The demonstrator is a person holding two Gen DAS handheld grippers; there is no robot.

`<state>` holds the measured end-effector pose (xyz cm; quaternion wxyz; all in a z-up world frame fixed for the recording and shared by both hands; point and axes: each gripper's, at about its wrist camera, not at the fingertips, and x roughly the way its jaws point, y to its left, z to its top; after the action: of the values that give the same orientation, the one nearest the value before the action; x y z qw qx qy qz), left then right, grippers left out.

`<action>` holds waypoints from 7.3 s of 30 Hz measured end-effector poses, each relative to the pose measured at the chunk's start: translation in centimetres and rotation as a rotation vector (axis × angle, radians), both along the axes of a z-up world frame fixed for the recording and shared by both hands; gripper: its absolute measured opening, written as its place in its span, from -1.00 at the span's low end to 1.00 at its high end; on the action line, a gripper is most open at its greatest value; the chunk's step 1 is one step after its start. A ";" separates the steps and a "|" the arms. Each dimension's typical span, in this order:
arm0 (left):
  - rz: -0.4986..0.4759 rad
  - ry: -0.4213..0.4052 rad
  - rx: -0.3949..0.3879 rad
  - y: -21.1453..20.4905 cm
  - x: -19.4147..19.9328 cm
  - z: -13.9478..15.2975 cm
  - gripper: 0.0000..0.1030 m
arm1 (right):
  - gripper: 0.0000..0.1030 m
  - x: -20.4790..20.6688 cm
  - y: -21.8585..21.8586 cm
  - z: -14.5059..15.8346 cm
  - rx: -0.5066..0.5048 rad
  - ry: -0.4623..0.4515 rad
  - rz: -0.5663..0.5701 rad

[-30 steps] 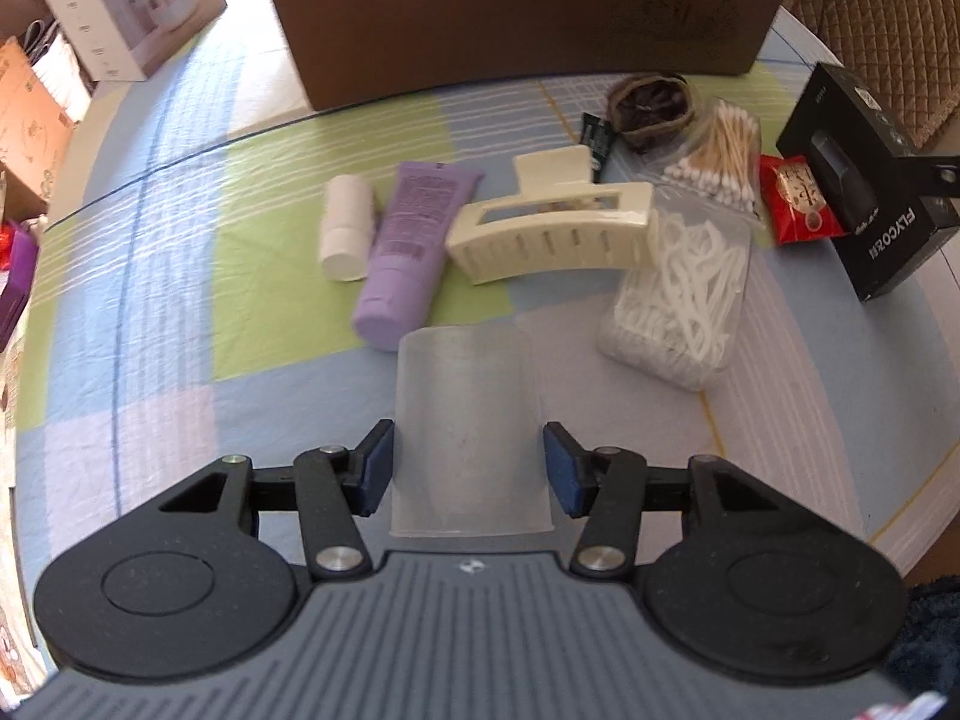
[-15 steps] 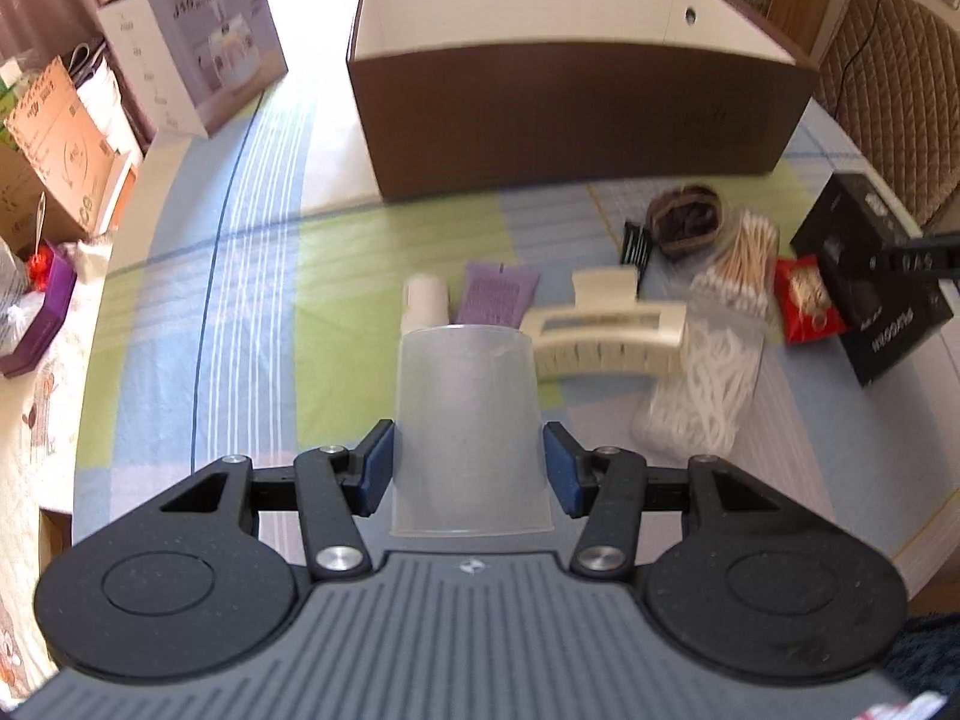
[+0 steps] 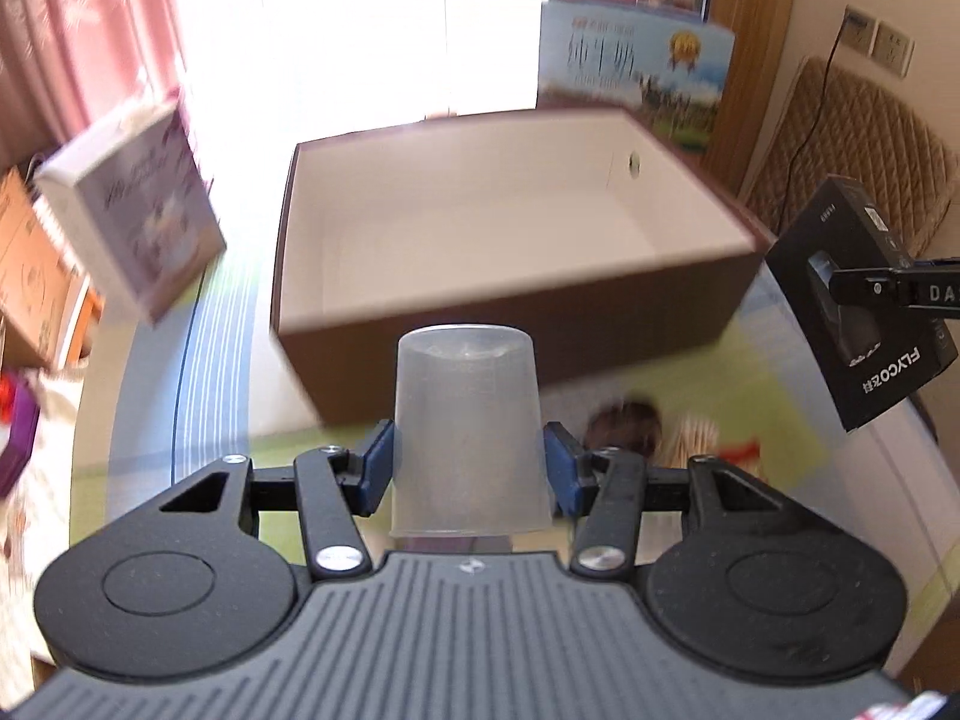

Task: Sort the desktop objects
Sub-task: 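Carry the cup and black box into the brown box, open both grippers, then lift both open grippers out of the brown box back over the table, then move the left tool to the white bottle while the right tool approaches the red snack packet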

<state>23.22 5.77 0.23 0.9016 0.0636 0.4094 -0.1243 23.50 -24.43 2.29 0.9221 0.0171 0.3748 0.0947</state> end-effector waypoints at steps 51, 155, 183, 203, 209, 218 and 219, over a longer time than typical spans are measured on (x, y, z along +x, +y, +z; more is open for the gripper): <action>0.002 0.218 0.022 -5.9 25.2 -8.5 0.14 | 0.67 22.0 8.6 -9.6 0.002 0.156 0.097; 0.147 0.151 -0.006 -3.4 -10.0 2.1 0.68 | 0.96 -9.7 0.3 -2.7 0.019 0.146 0.251; 0.227 0.312 0.027 0.3 -9.8 -4.6 0.67 | 0.96 -8.3 0.1 -9.8 -0.025 0.279 0.150; 0.257 0.260 0.023 2.9 -5.5 -6.1 0.60 | 0.19 -4.7 1.4 -13.5 -0.022 0.255 0.134; 0.259 0.261 0.022 3.6 -3.9 -6.8 0.51 | 0.07 -3.7 1.6 -15.1 -0.033 0.266 0.130; 0.224 0.259 0.024 3.8 -1.7 -8.0 0.32 | -0.23 -2.9 -0.3 -15.7 -0.069 0.251 0.073; 0.218 0.262 0.022 3.8 -1.4 -8.1 0.28 | -0.23 -2.8 -0.8 -15.7 -0.065 0.255 0.059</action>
<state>21.79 9.60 -7.91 0.8479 0.0122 0.5292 -0.0286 20.74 -25.24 -13.42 0.8639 -0.0121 0.4921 0.1067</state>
